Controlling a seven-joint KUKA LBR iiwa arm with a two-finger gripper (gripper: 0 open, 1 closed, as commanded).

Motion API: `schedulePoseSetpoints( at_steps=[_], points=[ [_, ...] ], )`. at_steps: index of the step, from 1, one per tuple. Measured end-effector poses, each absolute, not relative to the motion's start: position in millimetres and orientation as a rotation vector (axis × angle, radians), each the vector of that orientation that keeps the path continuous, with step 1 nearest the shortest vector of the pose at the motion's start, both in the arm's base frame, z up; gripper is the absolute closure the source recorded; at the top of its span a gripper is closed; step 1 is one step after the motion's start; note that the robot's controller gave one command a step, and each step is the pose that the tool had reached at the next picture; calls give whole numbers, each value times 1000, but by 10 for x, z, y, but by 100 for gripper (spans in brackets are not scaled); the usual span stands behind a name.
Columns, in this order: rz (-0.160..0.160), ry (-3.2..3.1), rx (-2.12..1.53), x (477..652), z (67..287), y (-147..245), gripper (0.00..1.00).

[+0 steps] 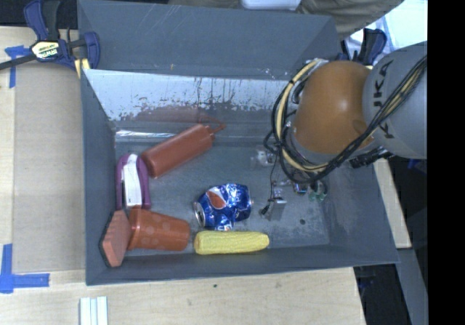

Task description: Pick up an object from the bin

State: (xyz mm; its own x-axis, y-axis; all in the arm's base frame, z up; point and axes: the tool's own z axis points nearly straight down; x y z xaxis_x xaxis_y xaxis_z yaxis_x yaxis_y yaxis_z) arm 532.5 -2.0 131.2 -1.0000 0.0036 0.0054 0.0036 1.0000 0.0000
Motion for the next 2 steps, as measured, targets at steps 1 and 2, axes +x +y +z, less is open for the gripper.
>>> schedulePoseSetpoints(
  at_steps=[1,2],
  points=[
    [0,-3145,-6,5344,1358,-21,0],
    [-3,-3145,101,5550,706,864,0]
  ],
)
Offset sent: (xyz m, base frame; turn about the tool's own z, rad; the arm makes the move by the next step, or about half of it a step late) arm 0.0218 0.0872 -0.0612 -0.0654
